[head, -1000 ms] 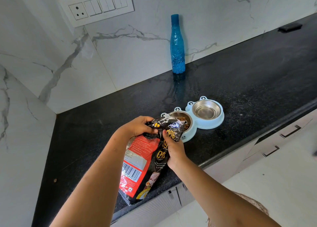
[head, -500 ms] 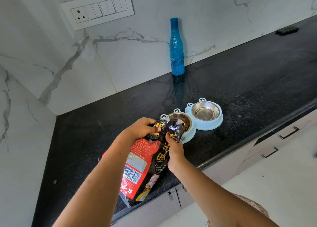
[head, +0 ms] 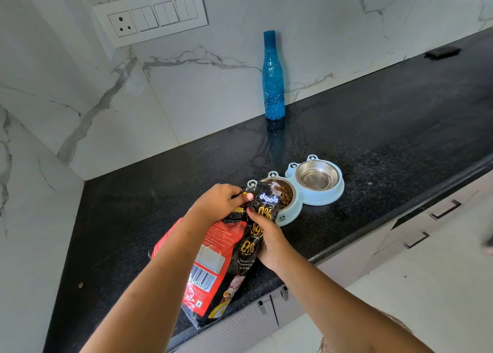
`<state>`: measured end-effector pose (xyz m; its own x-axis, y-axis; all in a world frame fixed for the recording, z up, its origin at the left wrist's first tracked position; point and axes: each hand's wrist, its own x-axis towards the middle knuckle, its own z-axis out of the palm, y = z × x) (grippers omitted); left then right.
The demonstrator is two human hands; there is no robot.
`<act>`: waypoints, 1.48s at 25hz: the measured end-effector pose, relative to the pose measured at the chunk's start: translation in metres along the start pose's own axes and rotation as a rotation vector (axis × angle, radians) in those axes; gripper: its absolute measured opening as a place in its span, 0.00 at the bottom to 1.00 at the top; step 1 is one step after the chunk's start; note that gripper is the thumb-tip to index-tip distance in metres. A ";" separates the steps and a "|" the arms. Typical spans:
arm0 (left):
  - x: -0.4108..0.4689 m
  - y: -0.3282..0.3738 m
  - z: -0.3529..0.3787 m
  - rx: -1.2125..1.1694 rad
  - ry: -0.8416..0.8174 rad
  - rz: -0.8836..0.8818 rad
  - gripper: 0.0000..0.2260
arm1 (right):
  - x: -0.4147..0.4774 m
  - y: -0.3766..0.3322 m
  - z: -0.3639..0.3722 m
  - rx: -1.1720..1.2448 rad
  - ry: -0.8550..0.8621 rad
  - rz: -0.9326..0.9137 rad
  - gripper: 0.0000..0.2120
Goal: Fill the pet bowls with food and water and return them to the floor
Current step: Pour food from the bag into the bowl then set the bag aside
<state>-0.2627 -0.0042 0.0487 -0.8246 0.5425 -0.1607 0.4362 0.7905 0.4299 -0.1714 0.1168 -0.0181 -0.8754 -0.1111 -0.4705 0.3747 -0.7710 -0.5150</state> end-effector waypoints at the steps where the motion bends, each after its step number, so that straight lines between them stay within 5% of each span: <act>1: 0.000 0.001 0.000 0.031 0.006 0.003 0.21 | 0.001 0.001 0.001 0.005 0.000 -0.003 0.18; 15: 0.000 0.006 0.001 0.209 0.102 0.081 0.12 | 0.008 0.012 0.012 -0.040 0.281 -0.236 0.15; 37: 0.001 0.012 0.000 0.234 0.088 0.027 0.18 | 0.008 0.009 0.001 -0.087 0.212 -0.127 0.13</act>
<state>-0.2585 0.0062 0.0538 -0.8351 0.5456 -0.0699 0.5217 0.8259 0.2136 -0.1748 0.1085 -0.0260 -0.8371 0.1238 -0.5329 0.2987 -0.7126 -0.6348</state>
